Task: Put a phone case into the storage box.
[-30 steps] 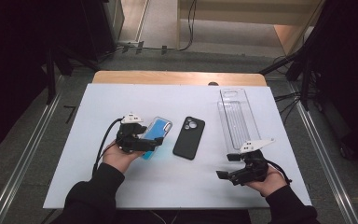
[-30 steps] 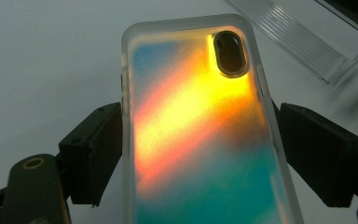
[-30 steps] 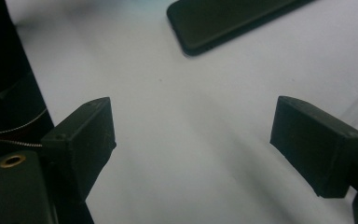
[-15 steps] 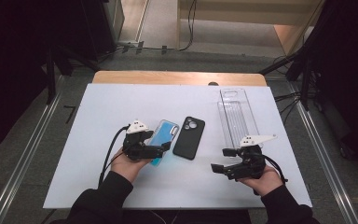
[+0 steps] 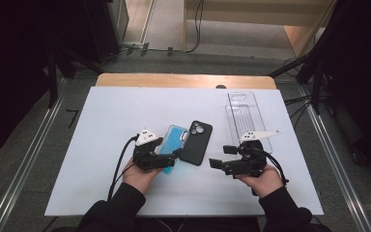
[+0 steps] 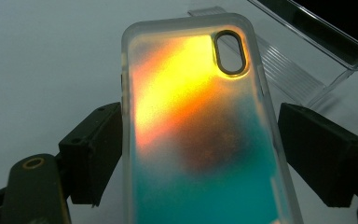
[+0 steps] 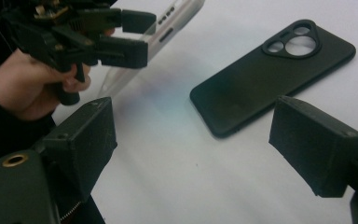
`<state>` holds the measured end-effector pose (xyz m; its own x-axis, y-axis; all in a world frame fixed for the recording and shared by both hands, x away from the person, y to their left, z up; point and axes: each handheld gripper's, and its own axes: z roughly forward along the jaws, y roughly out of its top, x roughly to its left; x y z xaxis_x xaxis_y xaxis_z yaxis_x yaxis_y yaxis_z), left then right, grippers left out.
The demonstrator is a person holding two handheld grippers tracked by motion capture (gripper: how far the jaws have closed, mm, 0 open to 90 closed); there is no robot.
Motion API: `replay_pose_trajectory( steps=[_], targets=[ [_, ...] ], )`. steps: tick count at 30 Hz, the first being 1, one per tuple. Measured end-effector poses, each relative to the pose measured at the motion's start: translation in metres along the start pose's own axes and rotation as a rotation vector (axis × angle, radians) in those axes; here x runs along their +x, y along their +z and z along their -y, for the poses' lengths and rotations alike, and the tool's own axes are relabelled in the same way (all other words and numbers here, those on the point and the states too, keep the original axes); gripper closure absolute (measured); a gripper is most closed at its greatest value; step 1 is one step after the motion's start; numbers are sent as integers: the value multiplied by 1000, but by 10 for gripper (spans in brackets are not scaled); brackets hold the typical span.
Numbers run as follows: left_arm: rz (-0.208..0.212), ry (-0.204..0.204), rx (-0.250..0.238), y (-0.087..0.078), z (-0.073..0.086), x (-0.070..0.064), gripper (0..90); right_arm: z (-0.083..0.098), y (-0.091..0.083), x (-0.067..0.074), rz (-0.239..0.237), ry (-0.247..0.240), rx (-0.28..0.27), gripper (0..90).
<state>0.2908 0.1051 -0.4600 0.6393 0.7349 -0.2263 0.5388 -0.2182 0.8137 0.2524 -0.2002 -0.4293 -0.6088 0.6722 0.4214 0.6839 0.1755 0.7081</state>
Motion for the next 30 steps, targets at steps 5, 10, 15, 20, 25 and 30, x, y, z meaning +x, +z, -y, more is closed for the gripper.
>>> replay_pose_trajectory(
  steps=[5,10,15,20,25,30],
  targets=[
    [-14,3,-36,1,3,-2,168,-11,3,3,0,10,-7,128],
    [-35,12,-67,2,6,-6,168,-21,7,4,-2,39,-29,132],
    [-60,41,-112,1,8,-12,168,-29,16,4,-34,53,-28,132],
    [-47,24,-127,4,12,-15,168,-34,25,5,-27,55,-12,133],
    [-33,58,-178,5,15,-21,168,-39,30,4,-22,62,-18,157],
    [-38,74,-180,8,19,-26,168,-44,36,4,-10,52,-17,166]
  ],
)
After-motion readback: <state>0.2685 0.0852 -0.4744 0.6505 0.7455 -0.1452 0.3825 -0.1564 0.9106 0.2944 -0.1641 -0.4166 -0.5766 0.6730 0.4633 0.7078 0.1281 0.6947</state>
